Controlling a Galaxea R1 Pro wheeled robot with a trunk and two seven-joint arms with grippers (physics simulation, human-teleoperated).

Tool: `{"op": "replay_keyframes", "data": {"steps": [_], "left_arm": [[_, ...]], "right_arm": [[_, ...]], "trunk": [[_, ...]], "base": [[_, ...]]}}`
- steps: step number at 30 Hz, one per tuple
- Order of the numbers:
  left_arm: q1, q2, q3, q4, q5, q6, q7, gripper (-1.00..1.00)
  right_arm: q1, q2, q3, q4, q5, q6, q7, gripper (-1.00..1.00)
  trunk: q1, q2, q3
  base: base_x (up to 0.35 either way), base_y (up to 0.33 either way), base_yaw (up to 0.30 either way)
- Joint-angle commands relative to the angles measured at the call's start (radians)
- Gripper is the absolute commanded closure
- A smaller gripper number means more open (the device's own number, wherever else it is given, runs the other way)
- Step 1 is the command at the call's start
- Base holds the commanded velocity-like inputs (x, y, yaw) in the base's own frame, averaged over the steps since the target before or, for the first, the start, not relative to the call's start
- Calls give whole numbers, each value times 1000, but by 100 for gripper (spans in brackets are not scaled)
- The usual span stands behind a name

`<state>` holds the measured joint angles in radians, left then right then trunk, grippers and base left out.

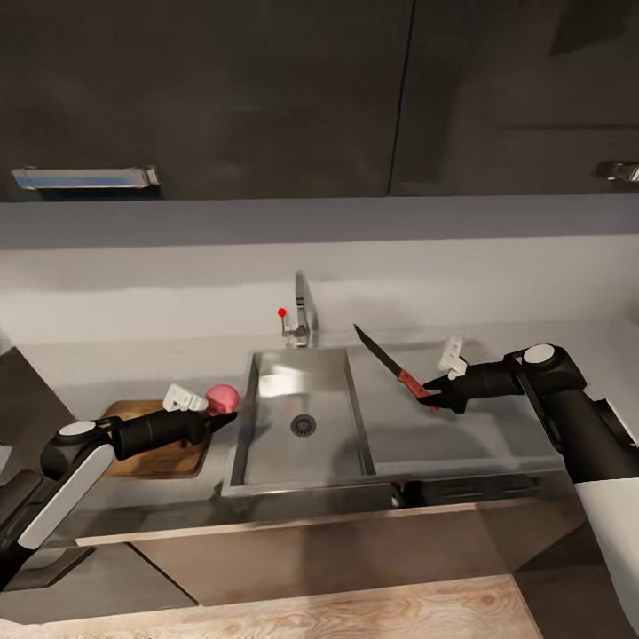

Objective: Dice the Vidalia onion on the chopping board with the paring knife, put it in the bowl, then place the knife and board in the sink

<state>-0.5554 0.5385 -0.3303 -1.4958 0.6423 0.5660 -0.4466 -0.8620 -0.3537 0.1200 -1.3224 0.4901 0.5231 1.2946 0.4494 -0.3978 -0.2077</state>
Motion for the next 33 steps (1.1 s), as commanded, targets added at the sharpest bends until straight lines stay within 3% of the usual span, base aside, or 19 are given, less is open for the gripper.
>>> {"op": "replay_keyframes", "data": {"steps": [1, 7, 16, 24, 33], "left_arm": [[-1, 0, -1, -3, 8, 7, 2, 100], [-1, -3, -7, -31, 8, 8, 2, 100], [-1, -4, -7, -30, 8, 8, 2, 100], [-1, -13, -9, -30, 8, 8, 2, 100], [-1, -22, -9, -28, 8, 6, 2, 100]], "right_arm": [[-1, -1, 1, -1, 4, 9, 4, 100], [-1, -1, 2, -1, 4, 9, 3, 100], [0, 0, 3, 0, 4, 9, 2, 100], [-1, 0, 3, 0, 4, 9, 2, 100], [0, 1, 3, 0, 4, 9, 2, 100]], "trunk": [[1, -2, -3], [1, -2, -5], [1, -2, -5], [1, -2, -5], [1, -2, -6]], "base": [[0, 6, 105], [0, 56, 121], [0, 258, 9], [0, 40, 3], [12, 252, 133]]}}
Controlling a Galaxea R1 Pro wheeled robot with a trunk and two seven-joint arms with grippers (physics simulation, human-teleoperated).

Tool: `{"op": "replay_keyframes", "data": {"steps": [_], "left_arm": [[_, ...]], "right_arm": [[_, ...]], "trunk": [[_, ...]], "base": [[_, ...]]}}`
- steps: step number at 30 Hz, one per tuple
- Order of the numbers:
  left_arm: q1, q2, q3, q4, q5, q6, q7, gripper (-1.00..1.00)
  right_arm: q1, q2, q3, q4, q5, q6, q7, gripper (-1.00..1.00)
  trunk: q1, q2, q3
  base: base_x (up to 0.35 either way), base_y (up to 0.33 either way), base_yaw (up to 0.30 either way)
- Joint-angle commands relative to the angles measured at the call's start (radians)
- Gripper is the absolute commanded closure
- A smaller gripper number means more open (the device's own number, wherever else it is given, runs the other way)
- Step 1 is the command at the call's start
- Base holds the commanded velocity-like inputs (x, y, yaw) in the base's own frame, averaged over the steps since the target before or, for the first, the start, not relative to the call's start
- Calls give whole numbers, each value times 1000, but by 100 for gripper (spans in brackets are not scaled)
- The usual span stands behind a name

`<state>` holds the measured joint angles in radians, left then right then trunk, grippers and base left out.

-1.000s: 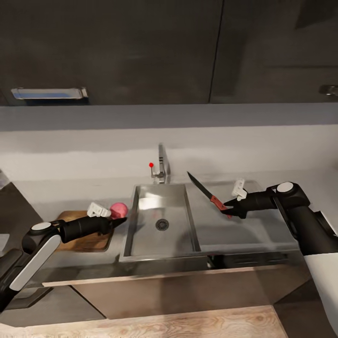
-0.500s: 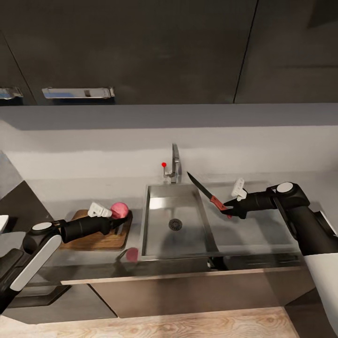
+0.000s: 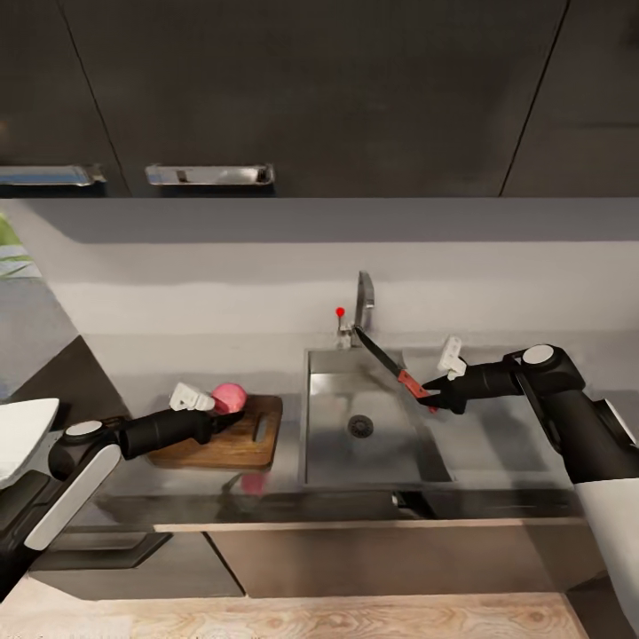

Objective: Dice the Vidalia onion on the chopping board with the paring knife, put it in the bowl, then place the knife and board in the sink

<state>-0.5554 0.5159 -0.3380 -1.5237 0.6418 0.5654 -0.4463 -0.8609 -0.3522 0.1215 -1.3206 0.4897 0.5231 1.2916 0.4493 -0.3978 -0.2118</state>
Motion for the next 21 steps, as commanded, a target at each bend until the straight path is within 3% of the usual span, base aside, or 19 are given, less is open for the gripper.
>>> {"op": "replay_keyframes", "data": {"steps": [1, 6, 12, 21], "left_arm": [[-1, -1, -1, 0, 9, 6, 1, 100], [-1, -3, -1, 10, 9, 6, 1, 100], [-1, -4, -1, 16, 9, 6, 1, 100], [-1, -4, -1, 16, 9, 6, 1, 100]], "right_arm": [[-1, -1, 1, -2, 4, 9, 5, 100], [-1, -1, 1, -2, 4, 9, 5, 100], [-1, 10, 2, -2, 4, 9, 5, 100], [-1, 13, 3, -2, 4, 9, 5, 100]], "trunk": [[1, -2, -2], [1, -2, -3], [1, -2, -4], [1, -2, -4]], "base": [[61, 274, 187], [63, 248, 110], [32, 62, 12], [179, 229, 0]]}}
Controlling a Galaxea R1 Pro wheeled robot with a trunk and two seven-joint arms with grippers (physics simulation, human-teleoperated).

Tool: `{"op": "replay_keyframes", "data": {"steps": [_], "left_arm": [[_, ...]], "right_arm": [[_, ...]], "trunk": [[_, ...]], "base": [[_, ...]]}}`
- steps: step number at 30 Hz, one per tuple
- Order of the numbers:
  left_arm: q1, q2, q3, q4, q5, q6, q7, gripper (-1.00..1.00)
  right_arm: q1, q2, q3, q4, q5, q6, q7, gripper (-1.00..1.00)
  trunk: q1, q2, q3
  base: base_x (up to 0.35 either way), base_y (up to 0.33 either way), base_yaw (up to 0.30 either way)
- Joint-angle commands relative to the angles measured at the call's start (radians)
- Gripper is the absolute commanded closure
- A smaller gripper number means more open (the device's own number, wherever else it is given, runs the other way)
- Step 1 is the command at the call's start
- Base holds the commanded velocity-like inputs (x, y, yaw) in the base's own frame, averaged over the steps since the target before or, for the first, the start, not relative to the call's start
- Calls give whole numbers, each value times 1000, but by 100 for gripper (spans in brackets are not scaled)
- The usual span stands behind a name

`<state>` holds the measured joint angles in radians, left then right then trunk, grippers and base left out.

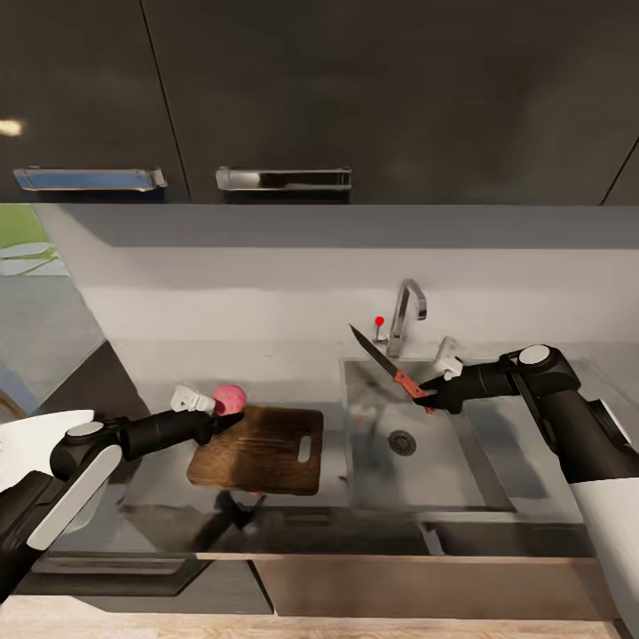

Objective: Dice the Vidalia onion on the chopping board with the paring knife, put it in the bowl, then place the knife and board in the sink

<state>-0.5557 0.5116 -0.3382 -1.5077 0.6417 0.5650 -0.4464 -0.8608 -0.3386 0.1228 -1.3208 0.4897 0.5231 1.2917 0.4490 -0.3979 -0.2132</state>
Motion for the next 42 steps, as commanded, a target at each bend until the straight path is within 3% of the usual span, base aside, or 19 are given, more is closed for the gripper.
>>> {"op": "replay_keyframes", "data": {"steps": [1, 10, 12, 16, 17, 19, 26, 29, 33, 37, 42], "left_arm": [[-1, 1, -1, 0, 9, 7, 2, 100], [-1, 0, -3, 1, 8, 6, 2, 100], [-1, -5, -20, 4, 7, 5, 3, 100], [-1, -42, -62, 32, 4, 4, 9, 100], [-1, -60, -68, 69, 2, 4, 12, 100], [-1, -66, -69, 87, 1, 4, 11, 100], [-3, -58, -66, 99, -4, 4, 11, 100], [-3, -19, -58, 97, -7, 4, 11, 100], [-3, 0, -54, 95, -8, 4, 13, 100], [-3, -13, -54, 96, -8, 10, 15, 100], [-3, -28, -53, 92, -8, 69, 14, 100]], "right_arm": [[-2, 0, 1, -1, 4, 9, 5, 100], [-1, 0, 1, -1, 4, 9, 5, 100], [-2, 0, 1, -1, 4, 9, 5, 100], [-1, 4, 1, -1, 4, 9, 5, 100], [-2, 23, 1, -1, 4, 9, 5, 100], [-1, 41, 1, -1, 4, 9, 5, 100], [-1, 48, 1, -1, 4, 9, 6, 100], [-1, 49, 1, -1, 4, 9, 6, 100], [-2, 49, 1, -1, 4, 9, 6, 100], [-1, 50, 4, -1, 4, 9, 6, 100], [-1, 53, 6, -1, 4, 8, 6, 100]], "trunk": [[1, -2, -2], [1, -2, -2], [1, -2, -2], [1, -2, -5], [1, -2, -6], [1, -2, -7], [1, -2, -8], [1, -2, -8], [1, -2, -8], [1, -2, -8], [1, -2, -8]], "base": [[196, 243, 0], [50, 54, 0], [1, 1, 0], [0, 0, 0], [0, 0, 0], [0, 0, 0], [0, 0, 0], [0, 0, 0], [0, 0, 0], [0, 0, 0], [0, 0, 0]]}}
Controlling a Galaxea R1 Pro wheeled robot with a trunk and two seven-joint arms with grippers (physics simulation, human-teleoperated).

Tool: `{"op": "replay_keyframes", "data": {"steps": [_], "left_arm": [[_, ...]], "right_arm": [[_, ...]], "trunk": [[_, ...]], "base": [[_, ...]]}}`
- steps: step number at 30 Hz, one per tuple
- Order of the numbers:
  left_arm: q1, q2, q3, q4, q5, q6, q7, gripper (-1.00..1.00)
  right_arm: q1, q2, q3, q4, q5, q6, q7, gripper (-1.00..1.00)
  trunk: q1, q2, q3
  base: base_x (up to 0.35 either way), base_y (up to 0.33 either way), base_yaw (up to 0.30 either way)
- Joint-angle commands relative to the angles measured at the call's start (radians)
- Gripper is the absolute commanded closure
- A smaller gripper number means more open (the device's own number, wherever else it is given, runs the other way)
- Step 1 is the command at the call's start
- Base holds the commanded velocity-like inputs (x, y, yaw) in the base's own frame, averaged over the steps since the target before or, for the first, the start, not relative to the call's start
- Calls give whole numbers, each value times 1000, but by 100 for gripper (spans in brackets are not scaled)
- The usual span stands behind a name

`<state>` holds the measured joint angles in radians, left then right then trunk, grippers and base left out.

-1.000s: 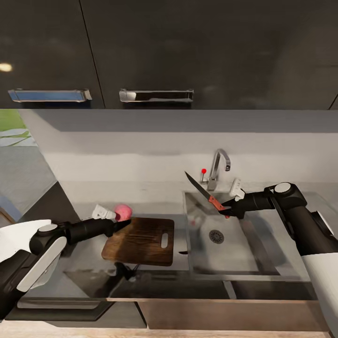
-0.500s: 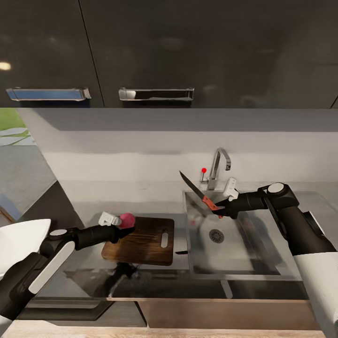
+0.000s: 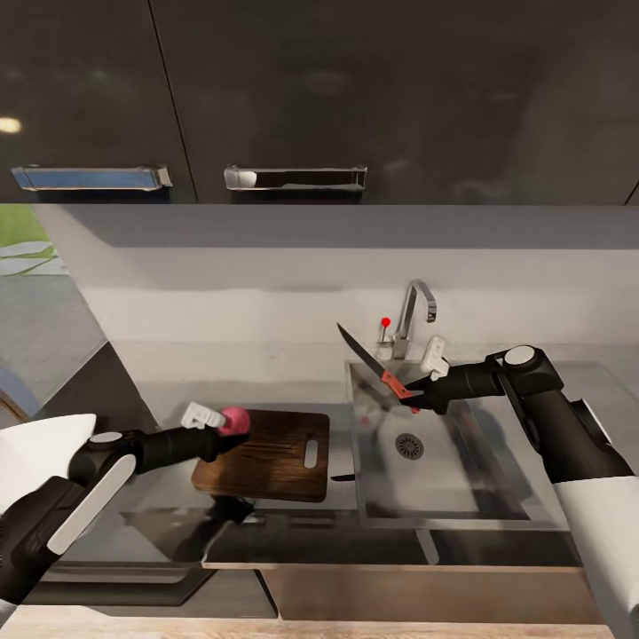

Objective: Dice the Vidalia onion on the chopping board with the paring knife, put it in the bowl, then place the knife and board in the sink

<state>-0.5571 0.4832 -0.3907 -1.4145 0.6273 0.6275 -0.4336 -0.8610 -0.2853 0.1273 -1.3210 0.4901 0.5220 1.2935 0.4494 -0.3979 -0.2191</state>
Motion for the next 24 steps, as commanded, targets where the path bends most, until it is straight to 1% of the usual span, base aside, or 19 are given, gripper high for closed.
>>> {"op": "replay_keyframes", "data": {"steps": [1, 2, 7, 14, 16, 17, 18, 19, 20, 22, 24], "left_arm": [[-1, -4, -1, -4, 6, 13, 2, 100], [-1, -12, -1, -7, 6, 22, 2, 100], [-1, -26, 0, -9, 6, 27, 19, 100], [-3, -34, 0, -10, 6, 30, 25, 100], [-4, -42, 0, -11, 6, 36, 26, 100], [-5, -48, 0, -11, 6, 43, 26, 100], [-5, -88, 0, -11, 5, 78, 27, 100], [-6, -96, 0, -11, 5, 85, 27, 100], [-6, -119, 0, -17, 4, 107, 45, 100], [-6, -128, -1, -22, 4, 114, 63, 100], [-6, -129, -2, -29, 3, 118, 74, 100]], "right_arm": [[-1, 0, 1, -1, 4, 10, 4, 100], [-1, 0, 2, -1, 4, 10, 4, 100], [-1, 0, 3, -1, 4, 9, 4, 100], [-1, 0, 3, -1, 4, 9, 4, 100], [-1, 0, 3, -1, 4, 9, 4, 100], [-2, 0, 3, -1, 4, 9, 4, 100], [-2, 0, 3, -1, 4, 9, 4, 100], [-2, 0, 3, -1, 4, 9, 4, 100], [-1, 0, 3, -1, 4, 9, 4, 100], [-2, 0, 3, -1, 4, 9, 4, 100], [-2, 0, 3, -1, 4, 9, 4, 100]], "trunk": [[1, -2, -2], [1, -2, -2], [1, -2, -2], [1, -2, -2], [1, -2, -2], [1, -2, -2], [1, -2, -2], [1, -2, -2], [1, -2, -2], [1, -2, -2], [1, -2, -2]], "base": [[0, 0, 0], [0, 0, 0], [0, 0, 0], [0, 0, 0], [0, 0, 0], [0, 0, 0], [0, 0, 0], [0, 0, 0], [0, 0, 0], [0, 0, 0], [0, 0, 0]]}}
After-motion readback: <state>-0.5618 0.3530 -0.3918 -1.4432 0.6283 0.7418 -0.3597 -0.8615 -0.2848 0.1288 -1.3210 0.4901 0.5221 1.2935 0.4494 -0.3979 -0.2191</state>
